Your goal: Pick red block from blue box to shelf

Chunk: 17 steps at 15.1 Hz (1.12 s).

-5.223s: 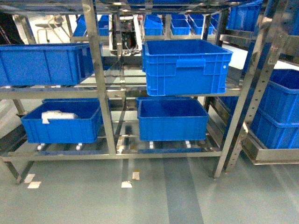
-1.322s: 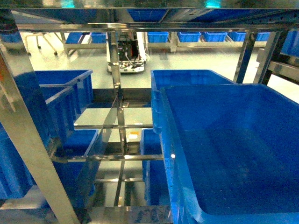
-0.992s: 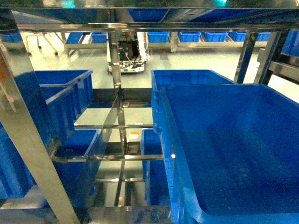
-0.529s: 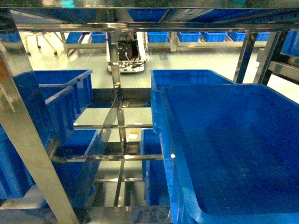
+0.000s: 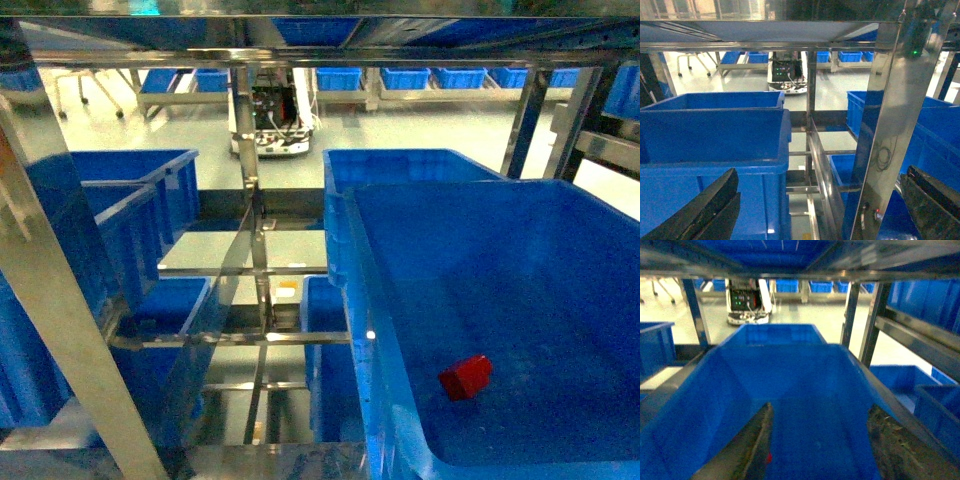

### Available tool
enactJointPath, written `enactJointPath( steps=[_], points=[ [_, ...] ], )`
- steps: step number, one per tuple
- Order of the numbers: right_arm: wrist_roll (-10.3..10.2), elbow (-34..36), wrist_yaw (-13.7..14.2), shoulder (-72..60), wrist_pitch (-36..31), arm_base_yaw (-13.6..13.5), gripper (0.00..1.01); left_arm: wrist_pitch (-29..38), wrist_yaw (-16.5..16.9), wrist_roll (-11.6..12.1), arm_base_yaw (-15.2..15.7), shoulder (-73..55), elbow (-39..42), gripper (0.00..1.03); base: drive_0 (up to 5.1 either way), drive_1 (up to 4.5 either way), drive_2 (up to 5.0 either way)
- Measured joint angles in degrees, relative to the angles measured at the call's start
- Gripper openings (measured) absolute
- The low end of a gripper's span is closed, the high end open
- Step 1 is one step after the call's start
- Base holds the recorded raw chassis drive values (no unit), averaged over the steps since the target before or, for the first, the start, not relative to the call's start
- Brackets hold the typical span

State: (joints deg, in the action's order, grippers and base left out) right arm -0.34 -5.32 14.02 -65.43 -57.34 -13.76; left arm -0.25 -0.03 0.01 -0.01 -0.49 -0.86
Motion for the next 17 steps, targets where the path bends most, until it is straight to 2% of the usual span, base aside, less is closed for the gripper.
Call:
enactJointPath(
  steps=[4, 5, 7, 8, 9, 17],
  points=[
    [0.00, 3.39, -5.60, 15.23, 10.62, 5.53, 0.08, 0.04, -0.02, 0.00, 0.00, 0.00, 0.00, 0.98, 0.0, 0.00, 0.0],
    [0.11, 3.78, -6.47, 18.45, 12.76, 6.45, 0.02, 0.04, -0.02, 0.00, 0.00, 0.00, 0.00, 0.98, 0.0, 0.00, 0.0],
    [0.17, 4.46, -8.15, 24.87, 18.34, 8.15, 0.02, 0.04, -0.02, 0.00, 0.00, 0.00, 0.00, 0.98, 0.0, 0.00, 0.0],
    [0.22, 4.59, -12.61, 28.02, 21.49, 11.63, 0.02, 0.04, -0.02, 0.00, 0.00, 0.00, 0.00, 0.98, 0.0, 0.00, 0.0],
    [0.20, 4.59, -13.22, 31.10, 23.78, 14.08, 0.02, 0.07, -0.09, 0.00, 0.00, 0.00, 0.00, 0.98, 0.0, 0.00, 0.0],
    [0.20, 4.63, -13.86, 47.41, 39.26, 13.77, 0.02, 0.04, -0.02, 0.00, 0.00, 0.00, 0.00, 0.98, 0.0, 0.00, 0.0]
  ],
)
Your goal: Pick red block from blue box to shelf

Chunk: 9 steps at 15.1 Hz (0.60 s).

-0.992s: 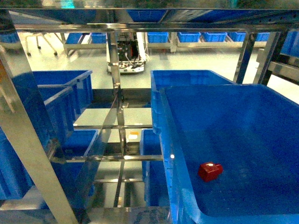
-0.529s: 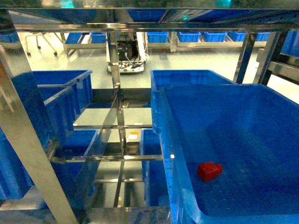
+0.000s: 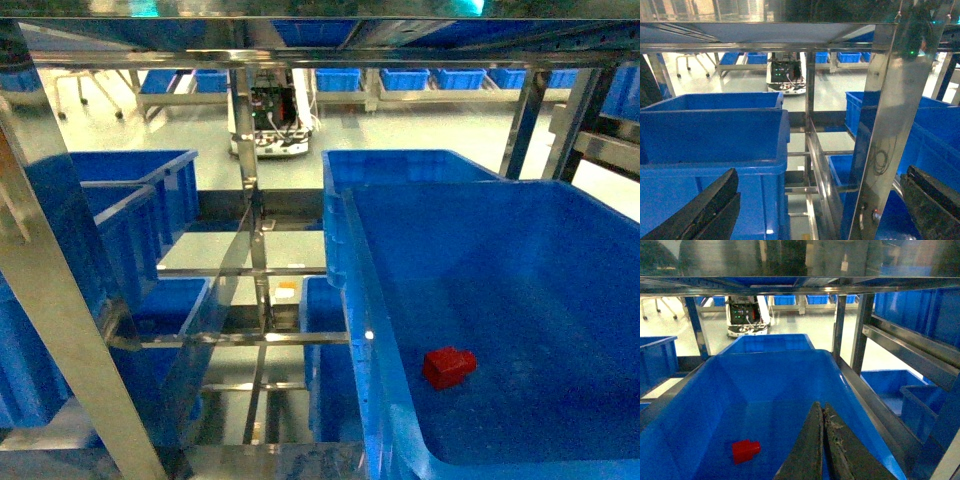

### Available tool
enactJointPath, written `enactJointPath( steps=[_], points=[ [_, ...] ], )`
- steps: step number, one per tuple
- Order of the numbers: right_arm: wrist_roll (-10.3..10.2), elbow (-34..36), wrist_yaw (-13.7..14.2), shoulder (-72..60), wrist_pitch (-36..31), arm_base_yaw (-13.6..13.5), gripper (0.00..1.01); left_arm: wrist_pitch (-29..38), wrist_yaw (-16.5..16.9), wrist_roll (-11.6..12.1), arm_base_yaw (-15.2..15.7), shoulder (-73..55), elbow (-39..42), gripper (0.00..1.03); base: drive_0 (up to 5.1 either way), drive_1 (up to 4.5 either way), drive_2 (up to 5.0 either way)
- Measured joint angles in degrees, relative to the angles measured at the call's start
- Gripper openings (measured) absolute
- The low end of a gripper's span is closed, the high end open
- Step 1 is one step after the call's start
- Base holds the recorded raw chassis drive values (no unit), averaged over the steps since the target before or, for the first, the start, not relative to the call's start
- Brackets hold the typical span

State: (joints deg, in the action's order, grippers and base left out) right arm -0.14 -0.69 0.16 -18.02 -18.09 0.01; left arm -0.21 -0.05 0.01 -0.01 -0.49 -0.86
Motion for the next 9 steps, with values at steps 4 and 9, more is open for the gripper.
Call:
enactJointPath(
  steps=[4, 9],
  points=[
    [0.00, 0.00, 0.00, 5.14, 5.14, 0.00, 0.02, 0.00, 0.00, 0.00, 0.00, 0.00, 0.00, 0.98, 0.0, 0.00, 0.0],
    [0.00, -0.04, -0.15, 16.83, 18.60, 0.00, 0.02, 0.00, -0.09, 0.00, 0.00, 0.00, 0.00, 0.98, 0.0, 0.00, 0.0]
  ],
)
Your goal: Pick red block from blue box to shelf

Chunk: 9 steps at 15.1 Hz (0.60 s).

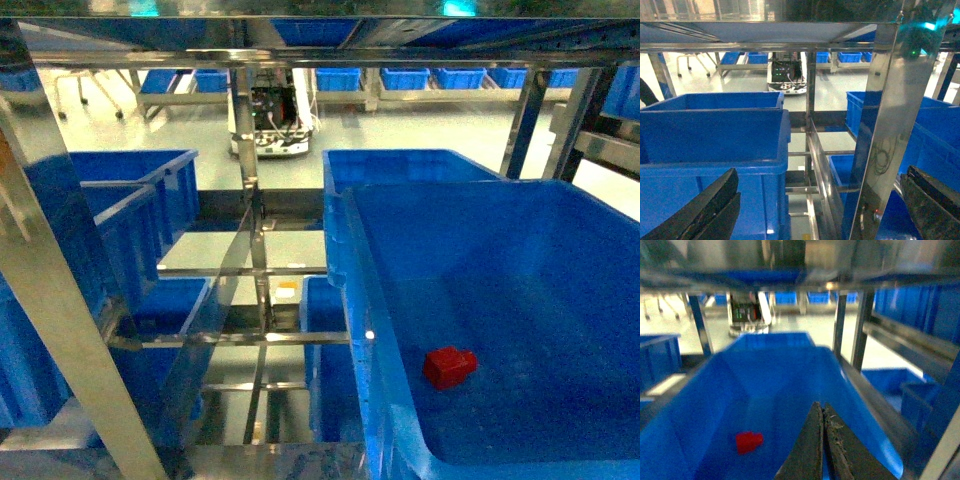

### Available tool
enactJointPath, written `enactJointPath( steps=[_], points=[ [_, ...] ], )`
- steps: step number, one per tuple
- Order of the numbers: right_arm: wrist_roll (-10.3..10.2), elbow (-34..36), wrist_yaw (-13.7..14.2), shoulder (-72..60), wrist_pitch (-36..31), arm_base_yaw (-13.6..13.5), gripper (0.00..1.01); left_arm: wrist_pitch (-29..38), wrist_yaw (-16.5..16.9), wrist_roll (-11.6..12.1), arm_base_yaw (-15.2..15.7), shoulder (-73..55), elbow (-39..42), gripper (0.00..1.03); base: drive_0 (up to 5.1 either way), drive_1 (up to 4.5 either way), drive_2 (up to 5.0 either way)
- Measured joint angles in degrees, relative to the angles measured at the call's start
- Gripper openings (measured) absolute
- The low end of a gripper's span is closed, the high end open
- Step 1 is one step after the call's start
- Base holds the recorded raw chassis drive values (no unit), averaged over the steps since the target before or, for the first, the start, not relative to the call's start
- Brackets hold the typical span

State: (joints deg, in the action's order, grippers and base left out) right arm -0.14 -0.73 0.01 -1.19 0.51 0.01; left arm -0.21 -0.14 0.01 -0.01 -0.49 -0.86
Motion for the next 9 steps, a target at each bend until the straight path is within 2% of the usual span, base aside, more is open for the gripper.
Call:
enactJointPath(
  steps=[1, 2, 6, 7, 9],
  points=[
    [0.00, -0.20, -0.02, 0.98, -1.40, 0.00, 0.02, -0.02, 0.11, 0.00, 0.00, 0.00, 0.00, 0.98, 0.0, 0.00, 0.0],
    [0.00, 0.02, -0.02, 0.92, 0.20, 0.00, 0.02, 0.02, 0.09, 0.00, 0.00, 0.00, 0.00, 0.98, 0.0, 0.00, 0.0],
    [0.00, 0.02, -0.02, 0.92, -0.26, 0.00, 0.02, 0.00, 0.09, 0.00, 0.00, 0.00, 0.00, 0.98, 0.0, 0.00, 0.0],
    [0.02, 0.02, -0.02, 0.92, -0.24, 0.00, 0.08, 0.02, 0.11, 0.00, 0.00, 0.00, 0.00, 0.98, 0.0, 0.00, 0.0],
    [0.02, 0.02, -0.02, 0.92, -0.26, 0.00, 0.33, 0.02, 0.11, 0.00, 0.00, 0.00, 0.00, 0.98, 0.0, 0.00, 0.0]
  ],
)
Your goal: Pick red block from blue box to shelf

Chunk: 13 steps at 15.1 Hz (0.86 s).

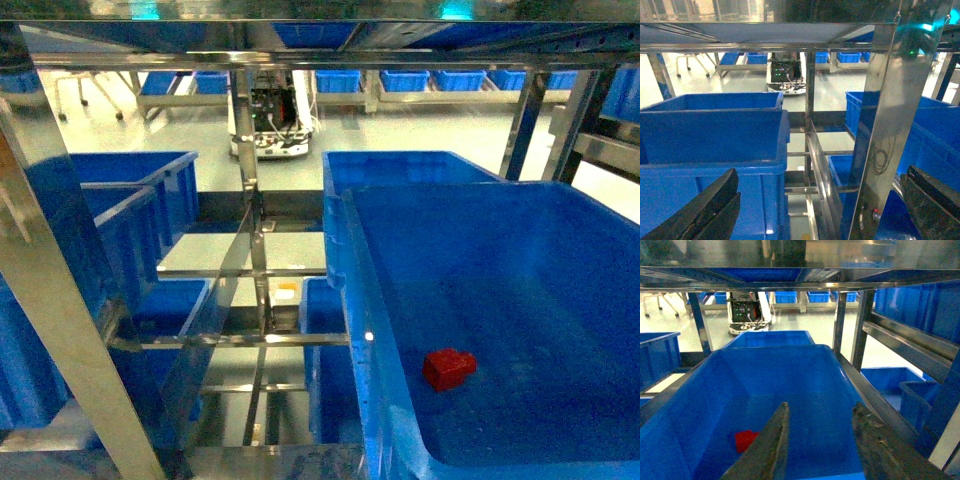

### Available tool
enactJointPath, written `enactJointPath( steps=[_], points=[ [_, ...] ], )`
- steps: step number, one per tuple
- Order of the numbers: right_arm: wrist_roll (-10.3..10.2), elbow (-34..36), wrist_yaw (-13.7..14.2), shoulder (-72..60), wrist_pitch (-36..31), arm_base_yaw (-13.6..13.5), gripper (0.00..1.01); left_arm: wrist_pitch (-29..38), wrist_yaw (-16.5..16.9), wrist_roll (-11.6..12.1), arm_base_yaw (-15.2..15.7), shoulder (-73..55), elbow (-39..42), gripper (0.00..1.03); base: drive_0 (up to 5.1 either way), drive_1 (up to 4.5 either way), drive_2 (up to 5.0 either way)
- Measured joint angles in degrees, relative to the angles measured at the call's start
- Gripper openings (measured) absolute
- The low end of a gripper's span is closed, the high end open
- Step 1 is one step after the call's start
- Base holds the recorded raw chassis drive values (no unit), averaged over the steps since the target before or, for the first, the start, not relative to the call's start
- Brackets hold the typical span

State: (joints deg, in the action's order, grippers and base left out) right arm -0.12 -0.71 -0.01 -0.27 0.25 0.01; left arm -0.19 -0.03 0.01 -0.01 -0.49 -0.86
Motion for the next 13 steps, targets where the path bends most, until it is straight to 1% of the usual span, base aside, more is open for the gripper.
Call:
enactJointPath(
  steps=[1, 5, 6, 7, 13],
  points=[
    [0.00, 0.00, 0.00, 0.00, 0.00, 0.00, 0.44, 0.00, 0.00, 0.02, 0.00, 0.00, 0.00, 0.98, 0.0, 0.00, 0.0],
    [0.00, 0.00, 0.00, 0.00, 0.00, 0.00, 0.95, 0.00, 0.00, 0.00, 0.00, 0.00, 0.00, 0.98, 0.0, 0.00, 0.0],
    [-0.02, 0.00, 0.00, 0.00, 0.00, 0.00, 0.99, 0.00, -0.02, 0.00, 0.00, 0.00, 0.00, 0.98, 0.0, 0.00, 0.0],
    [-0.02, 0.00, 0.00, 0.00, 0.00, 0.00, 0.98, 0.00, -0.02, 0.00, 0.00, 0.00, 0.00, 0.98, 0.0, 0.00, 0.0],
    [-0.02, 0.00, 0.00, 0.00, 0.00, 0.00, 0.98, 0.00, 0.00, 0.00, 0.00, 0.00, 0.00, 0.98, 0.0, 0.00, 0.0]
  ],
)
